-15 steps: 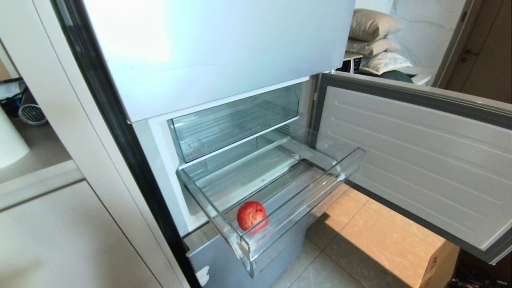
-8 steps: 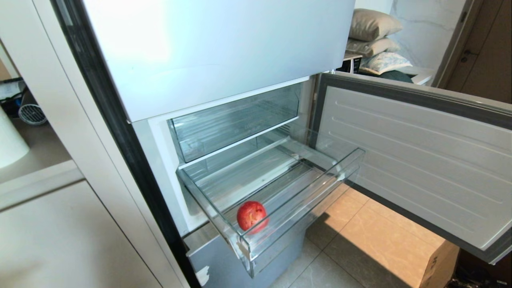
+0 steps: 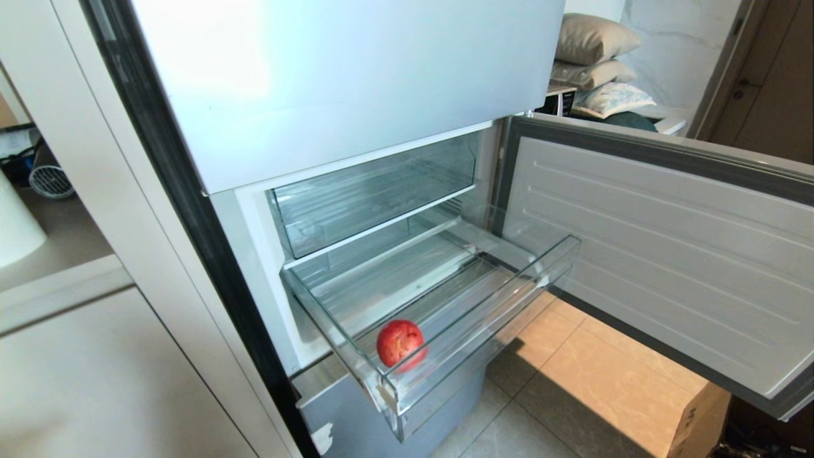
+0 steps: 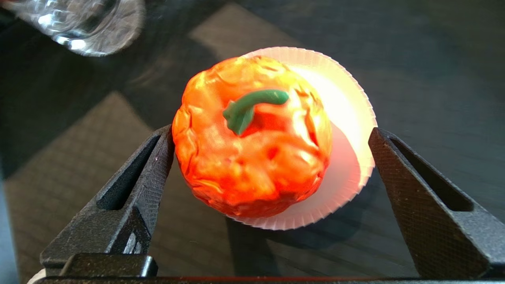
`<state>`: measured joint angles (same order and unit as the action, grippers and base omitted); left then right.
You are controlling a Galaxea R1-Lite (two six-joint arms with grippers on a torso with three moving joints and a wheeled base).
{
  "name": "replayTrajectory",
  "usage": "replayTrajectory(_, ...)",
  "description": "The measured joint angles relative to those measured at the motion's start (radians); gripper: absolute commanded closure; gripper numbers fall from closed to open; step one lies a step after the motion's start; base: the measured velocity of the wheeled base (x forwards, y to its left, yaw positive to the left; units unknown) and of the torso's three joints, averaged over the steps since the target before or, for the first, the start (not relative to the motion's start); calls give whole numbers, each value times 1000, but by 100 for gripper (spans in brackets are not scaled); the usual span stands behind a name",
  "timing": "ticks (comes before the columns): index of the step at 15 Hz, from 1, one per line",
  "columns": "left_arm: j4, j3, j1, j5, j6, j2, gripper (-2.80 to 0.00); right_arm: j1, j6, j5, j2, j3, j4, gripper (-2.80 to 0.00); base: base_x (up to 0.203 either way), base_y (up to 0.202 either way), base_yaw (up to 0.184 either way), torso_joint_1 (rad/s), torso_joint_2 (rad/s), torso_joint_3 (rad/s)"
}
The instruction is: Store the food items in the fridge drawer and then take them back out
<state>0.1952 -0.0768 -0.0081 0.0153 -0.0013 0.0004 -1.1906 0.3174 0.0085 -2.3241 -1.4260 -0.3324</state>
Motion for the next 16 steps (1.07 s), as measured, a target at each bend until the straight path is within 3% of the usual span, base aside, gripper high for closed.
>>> replayTrajectory(9, 0, 0, 0, 0, 0, 0, 0, -9, 10, 32, 101, 27, 2, -280, 0, 0, 0, 0, 0, 0)
replayTrajectory(12, 0, 0, 0, 0, 0, 0, 0, -8, 1, 86, 225, 123, 3, -280, 0, 0, 0, 0, 0, 0)
replayTrajectory(13, 0, 0, 0, 0, 0, 0, 0, -8, -5, 101, 291, 181, 2, 0, 0, 0, 0, 0, 0, 0)
replayTrajectory(16, 0, 0, 0, 0, 0, 0, 0, -8, -38, 122, 531, 379, 2, 0, 0, 0, 0, 0, 0, 0)
